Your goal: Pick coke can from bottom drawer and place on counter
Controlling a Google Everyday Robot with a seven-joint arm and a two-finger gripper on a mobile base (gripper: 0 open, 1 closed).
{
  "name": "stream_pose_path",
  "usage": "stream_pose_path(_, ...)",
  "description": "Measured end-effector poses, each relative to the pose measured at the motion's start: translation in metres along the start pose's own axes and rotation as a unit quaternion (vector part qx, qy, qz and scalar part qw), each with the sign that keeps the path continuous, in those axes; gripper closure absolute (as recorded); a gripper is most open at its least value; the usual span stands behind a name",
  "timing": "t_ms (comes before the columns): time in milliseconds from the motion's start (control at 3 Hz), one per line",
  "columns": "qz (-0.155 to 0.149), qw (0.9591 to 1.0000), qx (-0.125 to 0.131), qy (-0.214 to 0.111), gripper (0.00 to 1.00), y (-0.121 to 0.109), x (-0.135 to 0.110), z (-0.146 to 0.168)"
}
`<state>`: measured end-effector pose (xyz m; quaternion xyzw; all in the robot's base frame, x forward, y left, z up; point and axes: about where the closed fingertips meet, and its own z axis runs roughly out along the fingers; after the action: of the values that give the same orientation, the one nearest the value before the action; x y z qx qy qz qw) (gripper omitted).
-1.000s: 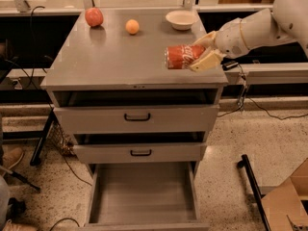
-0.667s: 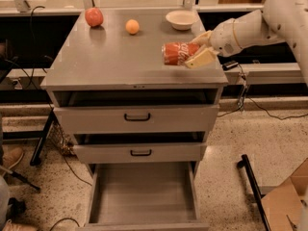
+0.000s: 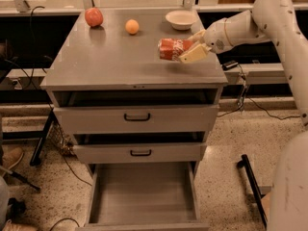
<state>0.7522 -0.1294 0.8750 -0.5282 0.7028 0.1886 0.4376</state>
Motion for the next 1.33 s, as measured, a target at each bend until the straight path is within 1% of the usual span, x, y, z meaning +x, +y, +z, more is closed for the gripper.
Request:
stream_pose_path(333,0.02,0.9998,-0.008,-0.001,0.34,-0.006,0.004,0.014)
stream_pose_path(667,0.033,0.9993,-0.018,-0.003,0.03,-0.01,0.006,0.028)
stream_pose_path(1000,0.036,0.9991,-0.023,-0.006,0.0,-0.012,0.005,0.032)
stream_pose_path(1333,0.023,0.9993,-0.025,-0.017,0.0,-0.01,-0.001,0.017)
